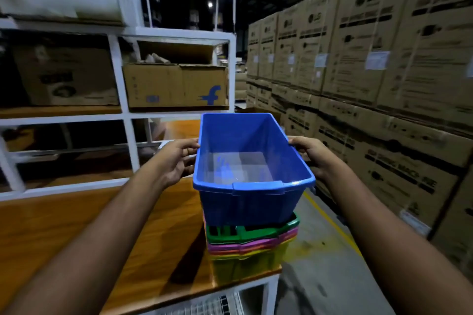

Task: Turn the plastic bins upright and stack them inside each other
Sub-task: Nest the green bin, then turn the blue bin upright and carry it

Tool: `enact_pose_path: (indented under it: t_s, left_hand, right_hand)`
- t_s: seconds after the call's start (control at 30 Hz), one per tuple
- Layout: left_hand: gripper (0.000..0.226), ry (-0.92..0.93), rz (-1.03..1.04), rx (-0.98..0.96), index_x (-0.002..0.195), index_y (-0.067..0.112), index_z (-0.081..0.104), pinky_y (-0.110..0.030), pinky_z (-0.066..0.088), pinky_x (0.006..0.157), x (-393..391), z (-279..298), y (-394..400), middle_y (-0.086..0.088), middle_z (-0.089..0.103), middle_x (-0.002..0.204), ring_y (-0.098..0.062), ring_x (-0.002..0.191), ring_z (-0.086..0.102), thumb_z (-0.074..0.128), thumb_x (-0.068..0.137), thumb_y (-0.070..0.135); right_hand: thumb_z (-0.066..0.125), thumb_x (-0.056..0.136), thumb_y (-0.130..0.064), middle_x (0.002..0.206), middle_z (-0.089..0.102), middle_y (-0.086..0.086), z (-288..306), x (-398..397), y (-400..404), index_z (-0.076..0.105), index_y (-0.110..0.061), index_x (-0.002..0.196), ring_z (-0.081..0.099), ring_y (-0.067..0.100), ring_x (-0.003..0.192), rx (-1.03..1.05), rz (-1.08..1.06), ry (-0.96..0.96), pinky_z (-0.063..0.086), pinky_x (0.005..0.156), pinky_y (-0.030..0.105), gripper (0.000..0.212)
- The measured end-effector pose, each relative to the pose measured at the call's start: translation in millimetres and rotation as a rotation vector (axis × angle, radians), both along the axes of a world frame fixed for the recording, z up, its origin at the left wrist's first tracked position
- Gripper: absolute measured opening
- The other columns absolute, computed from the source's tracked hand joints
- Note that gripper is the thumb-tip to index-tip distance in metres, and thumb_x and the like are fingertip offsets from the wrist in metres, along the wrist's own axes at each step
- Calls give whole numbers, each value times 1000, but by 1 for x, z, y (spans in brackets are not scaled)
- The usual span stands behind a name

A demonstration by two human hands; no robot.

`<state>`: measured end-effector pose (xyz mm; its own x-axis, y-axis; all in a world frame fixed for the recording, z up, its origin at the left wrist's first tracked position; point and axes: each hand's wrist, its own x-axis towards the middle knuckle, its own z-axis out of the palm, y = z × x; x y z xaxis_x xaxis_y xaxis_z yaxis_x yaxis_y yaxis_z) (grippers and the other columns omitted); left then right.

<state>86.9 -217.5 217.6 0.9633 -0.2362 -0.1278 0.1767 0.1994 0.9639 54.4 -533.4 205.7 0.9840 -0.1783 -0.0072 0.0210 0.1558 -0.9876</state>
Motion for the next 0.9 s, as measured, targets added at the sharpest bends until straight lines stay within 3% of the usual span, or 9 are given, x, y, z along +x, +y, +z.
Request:
enact_pose_path:
  t_s: [0.1, 0.2, 0.3, 0.4, 0.47, 0.53, 0.63, 0.73, 0.9]
  left_hand:
    - [22, 23, 43, -4, 107, 13, 64, -22, 52, 47, 9, -11, -2, -4, 62, 84, -14, 63, 61, 53, 88, 12]
    - [18, 26, 78, 13, 99, 14, 66, -23, 52, 50, 16, -23, -4, -3, 63, 83, -13, 67, 62, 53, 87, 11]
    - [17, 33, 112, 26, 97, 15, 67, -26, 52, 54, 19, -36, -8, -4, 62, 85, -15, 71, 61, 53, 87, 10]
    - [20, 48, 127, 53, 100, 12, 66, -22, 52, 48, 20, -50, -10, -3, 61, 82, -14, 69, 60, 51, 88, 8]
    - [22, 55, 126, 86, 104, 12, 65, -22, 51, 47, 20, -60, -12, -3, 62, 81, -13, 69, 60, 49, 90, 7]
    - [26, 56, 113, 155, 108, 12, 66, -23, 51, 51, 21, -71, -14, -3, 64, 81, -11, 66, 62, 47, 91, 6]
    - [29, 62, 99, 263, 114, 8, 66, -25, 52, 54, 24, -87, -13, -6, 67, 87, -11, 64, 63, 48, 92, 7]
    - [26, 44, 101, 365, 111, 6, 67, -34, 51, 68, 24, -99, -11, -15, 68, 101, -21, 80, 63, 50, 91, 7]
    - [21, 46, 134, 434, 105, 10, 68, -32, 49, 66, 17, -112, -17, -11, 68, 92, -18, 74, 60, 52, 92, 9]
  right_hand:
    - [71, 63, -25, 109, 52, 18, -12, 26, -10, 76, -13, 109, 40, 26, 73, 17, 63, 38, 31, 61, 34, 47]
    - [68, 69, -24, 112, 60, 20, -22, 42, -14, 76, -14, 109, 39, 31, 94, -18, 104, 51, 31, 64, 36, 42]
    - [69, 65, -27, 125, 65, 24, -38, 55, -19, 75, -16, 111, 47, 33, 100, -37, 146, 67, 33, 69, 38, 48]
    - [68, 71, -26, 120, 67, 24, -50, 59, -21, 74, -16, 113, 52, 32, 81, -83, 174, 102, 36, 57, 32, 44]
    - [59, 87, -17, 105, 68, 21, -60, 61, -23, 72, -12, 115, 52, 17, 54, -96, 186, 126, 36, 40, 22, 32]
    - [52, 94, -11, 99, 72, 17, -73, 64, -26, 70, -10, 117, 51, 9, 44, -133, 169, 151, 32, 34, 19, 29]
    - [55, 93, -8, 103, 74, 16, -88, 68, -26, 70, -8, 117, 66, 17, 68, -198, 142, 161, 39, 41, 22, 28]
    - [59, 91, -8, 102, 74, 20, -100, 69, -27, 70, -7, 119, 61, 26, 88, -220, 128, 191, 45, 58, 29, 30]
    - [54, 94, -5, 109, 71, 24, -114, 63, -24, 68, -8, 121, 60, 28, 89, -180, 157, 207, 52, 49, 23, 31]
